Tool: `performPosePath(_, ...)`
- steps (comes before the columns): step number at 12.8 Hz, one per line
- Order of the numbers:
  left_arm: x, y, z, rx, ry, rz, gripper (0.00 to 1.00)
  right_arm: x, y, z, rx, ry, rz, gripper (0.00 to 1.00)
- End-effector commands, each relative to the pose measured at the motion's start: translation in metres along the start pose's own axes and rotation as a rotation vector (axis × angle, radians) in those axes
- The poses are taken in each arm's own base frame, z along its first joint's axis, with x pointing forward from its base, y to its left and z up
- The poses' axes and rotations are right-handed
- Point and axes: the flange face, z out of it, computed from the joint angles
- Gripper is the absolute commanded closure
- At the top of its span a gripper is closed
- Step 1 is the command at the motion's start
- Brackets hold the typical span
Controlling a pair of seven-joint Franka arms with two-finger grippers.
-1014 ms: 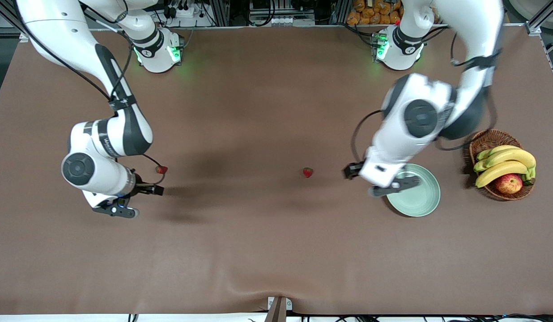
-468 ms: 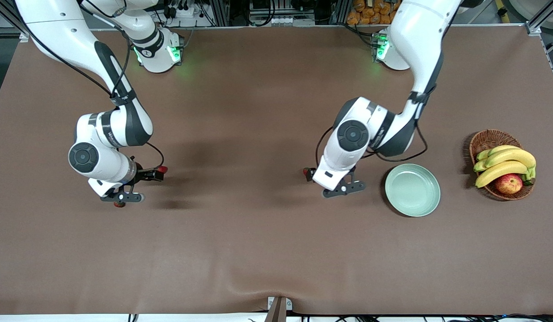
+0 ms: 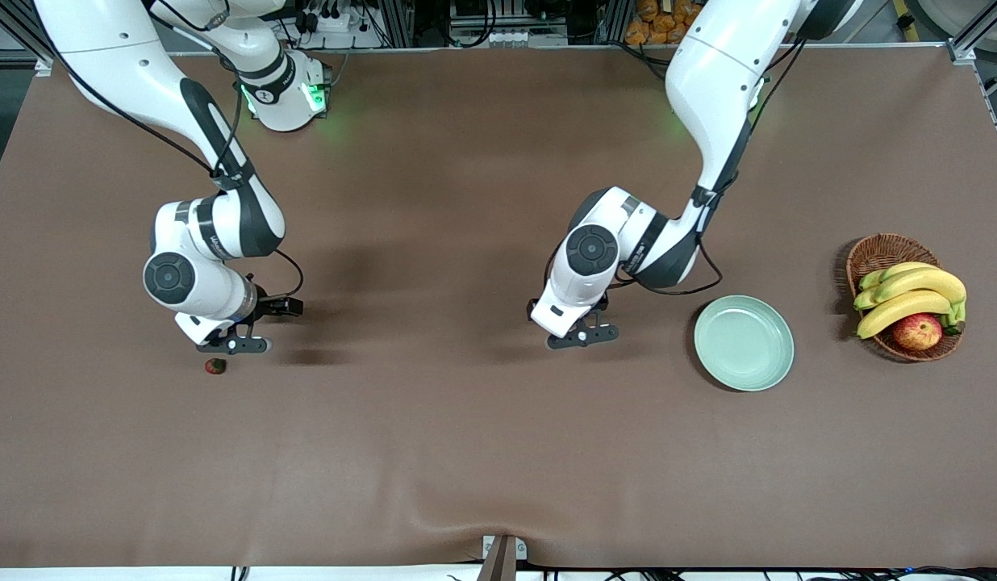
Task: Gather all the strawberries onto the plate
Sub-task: 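Grasp the mid-table strawberry with the left gripper while the right gripper grasps another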
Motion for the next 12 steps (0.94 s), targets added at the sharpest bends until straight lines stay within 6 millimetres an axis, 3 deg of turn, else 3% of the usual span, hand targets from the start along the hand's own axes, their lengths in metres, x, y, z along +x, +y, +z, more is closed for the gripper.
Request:
performPosePath(1, -0.003, 0.008, 0.014, 0.015, 0.015, 0.005, 0.17, -0.007, 0.002, 0.013, 0.006, -0.003, -0.006, 0.0)
performPosePath(5, -0.004, 0.008, 0.026, 0.021, 0.007, 0.013, 0.38, -0.012, 0.0, 0.022, 0.006, -0.021, -0.003, 0.0)
performPosePath(9, -0.011, 0.015, 0.028, 0.016, 0.008, 0.013, 0.41, -0.011, 0.001, 0.034, 0.01, -0.022, 0.003, 0.0)
performPosePath(12, -0.011, 0.018, 0.023, 0.011, 0.016, 0.009, 0.54, -0.012, -0.003, 0.037, 0.061, -0.034, 0.053, 0.0)
